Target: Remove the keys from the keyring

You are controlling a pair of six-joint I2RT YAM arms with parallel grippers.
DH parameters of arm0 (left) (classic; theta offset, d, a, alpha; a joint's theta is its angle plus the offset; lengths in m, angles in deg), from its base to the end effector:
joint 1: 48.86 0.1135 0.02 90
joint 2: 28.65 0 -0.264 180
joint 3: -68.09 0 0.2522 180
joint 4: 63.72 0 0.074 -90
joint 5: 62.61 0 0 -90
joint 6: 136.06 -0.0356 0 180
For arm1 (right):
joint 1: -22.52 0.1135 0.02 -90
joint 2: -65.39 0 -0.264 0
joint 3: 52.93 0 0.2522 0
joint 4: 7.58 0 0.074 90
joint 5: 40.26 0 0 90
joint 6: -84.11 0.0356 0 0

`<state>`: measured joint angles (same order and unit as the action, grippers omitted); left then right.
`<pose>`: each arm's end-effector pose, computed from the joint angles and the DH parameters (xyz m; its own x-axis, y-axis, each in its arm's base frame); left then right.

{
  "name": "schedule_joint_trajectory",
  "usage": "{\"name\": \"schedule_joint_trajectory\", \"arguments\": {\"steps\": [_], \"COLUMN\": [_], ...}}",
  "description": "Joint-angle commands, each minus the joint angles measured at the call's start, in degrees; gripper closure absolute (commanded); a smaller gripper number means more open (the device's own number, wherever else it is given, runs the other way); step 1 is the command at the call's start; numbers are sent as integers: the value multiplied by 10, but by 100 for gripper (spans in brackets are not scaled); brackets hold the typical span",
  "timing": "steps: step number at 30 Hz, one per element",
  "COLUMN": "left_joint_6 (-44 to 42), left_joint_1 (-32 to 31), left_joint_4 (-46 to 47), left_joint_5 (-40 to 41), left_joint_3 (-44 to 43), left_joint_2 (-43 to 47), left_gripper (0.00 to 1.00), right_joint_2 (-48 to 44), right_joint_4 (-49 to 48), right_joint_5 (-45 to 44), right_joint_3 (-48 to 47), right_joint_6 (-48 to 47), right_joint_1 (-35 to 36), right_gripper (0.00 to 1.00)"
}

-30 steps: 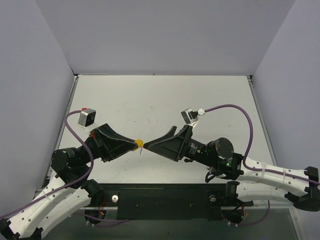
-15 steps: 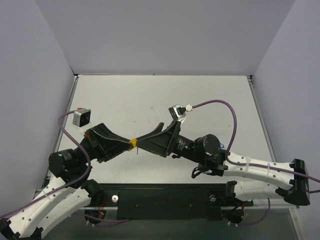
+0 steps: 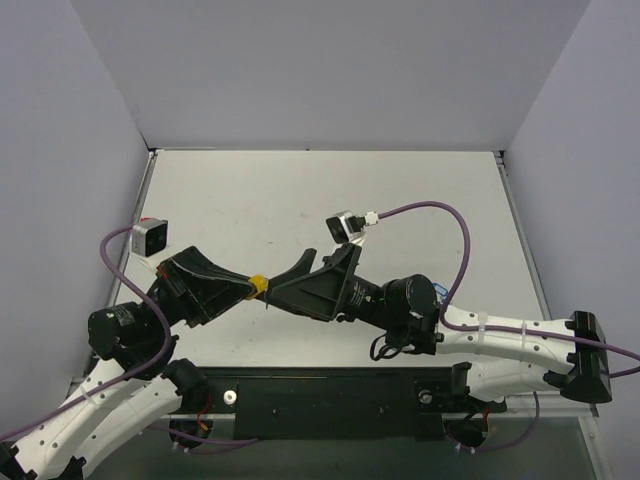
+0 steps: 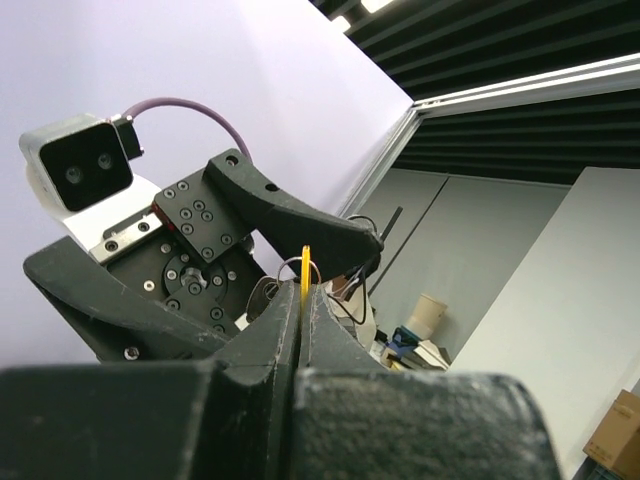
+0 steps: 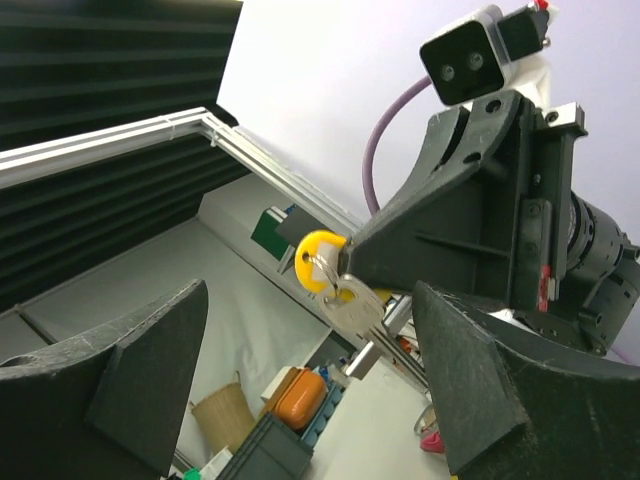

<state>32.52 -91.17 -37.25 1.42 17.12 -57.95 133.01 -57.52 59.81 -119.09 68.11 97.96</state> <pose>0.0597 -0.0754 0.4148 -0.6960 -0.5581 -0.4518 0.7025 -0.3987 -0.5895 0.0553 0.2376 0.4328 -0.8922 0.3298 -0.3086 -0.4516 -0.6593 0.6011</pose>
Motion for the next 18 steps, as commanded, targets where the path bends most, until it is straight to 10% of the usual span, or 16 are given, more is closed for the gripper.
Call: {"name": "schedule_joint_trajectory", "arguments": {"steps": [1,18], "left_joint_6": [-31,-48], "left_joint_1": [-2,-2], "left_joint_4": [-24,-55], "left_joint_5": [11,26], "left_joint_3": [-41,-50], "left_joint_2": [9,12], "left_gripper": [100,100], "right_joint_2": [-23,-28], "right_joint_4": [-44,-88], "right_joint_5": [-2,-14], "right_joint_3": [-24,-10], "right_joint_6": [-8,-4], "right_joint_1": [16,30], "right_gripper": [23,34]}}
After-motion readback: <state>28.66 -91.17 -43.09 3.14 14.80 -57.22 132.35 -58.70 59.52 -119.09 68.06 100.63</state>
